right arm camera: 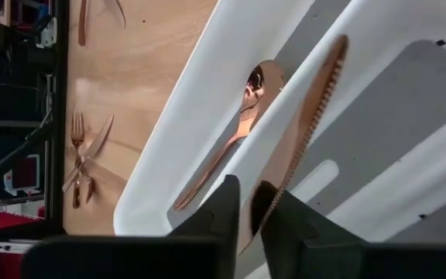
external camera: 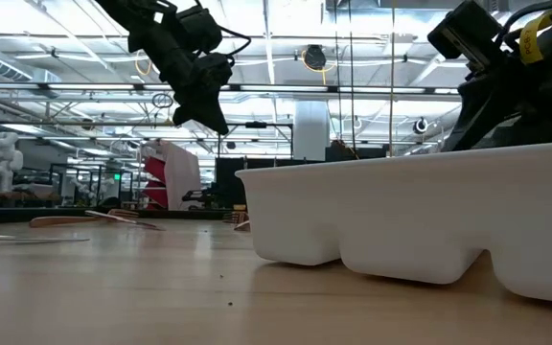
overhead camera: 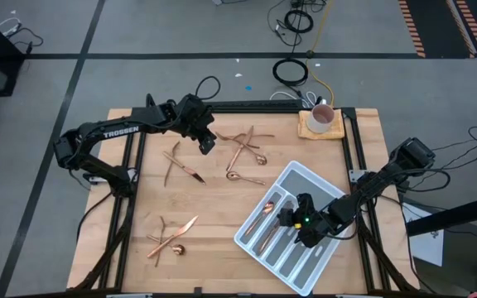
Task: Sort silverware
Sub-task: Put the gold table knife into the cutlery tray, then put the gold fork into the cutlery tray
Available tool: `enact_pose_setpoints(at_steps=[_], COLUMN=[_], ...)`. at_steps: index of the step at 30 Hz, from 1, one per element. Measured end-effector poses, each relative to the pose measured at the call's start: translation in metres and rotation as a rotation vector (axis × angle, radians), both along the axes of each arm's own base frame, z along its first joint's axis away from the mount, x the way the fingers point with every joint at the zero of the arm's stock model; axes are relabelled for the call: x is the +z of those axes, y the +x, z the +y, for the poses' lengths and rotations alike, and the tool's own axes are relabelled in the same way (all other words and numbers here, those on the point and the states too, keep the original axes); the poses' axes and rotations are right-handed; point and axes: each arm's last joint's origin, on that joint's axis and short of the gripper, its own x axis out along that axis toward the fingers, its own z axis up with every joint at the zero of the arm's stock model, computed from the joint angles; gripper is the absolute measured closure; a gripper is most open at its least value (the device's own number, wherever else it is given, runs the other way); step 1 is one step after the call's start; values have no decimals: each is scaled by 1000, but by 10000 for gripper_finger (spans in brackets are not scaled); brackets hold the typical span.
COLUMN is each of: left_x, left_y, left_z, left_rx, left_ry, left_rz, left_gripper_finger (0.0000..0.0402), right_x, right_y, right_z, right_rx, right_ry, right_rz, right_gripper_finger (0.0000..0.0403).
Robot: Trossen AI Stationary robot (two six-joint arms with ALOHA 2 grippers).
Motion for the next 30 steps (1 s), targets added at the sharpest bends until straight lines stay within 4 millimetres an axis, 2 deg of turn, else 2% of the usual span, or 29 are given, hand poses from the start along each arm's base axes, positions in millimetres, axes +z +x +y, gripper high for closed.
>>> enact_pose_setpoints(at_steps=[8,13,24,27,30], left_x=[0,0,0,1,2], left_y=[0,0,0,1,2], left_z=[0,0,0,1,1], left_rx=[0,0,-6,-6,-4], left_ry=[0,0,6,13,22], left_rz=[0,0,0,-12,-31], left_gripper_finger=[393,393,393,393,393], right_x=[0,-1,3,16,36], right_y=[0,0,3,11,21], right_z=[0,2,6,6,-3], right_rx=[5,35,55,65,40], right_ry=[2,44,110,84,-32], right_rz=[3,29,-15,-146,-300], right_gripper_finger=[260,223,200,200,200])
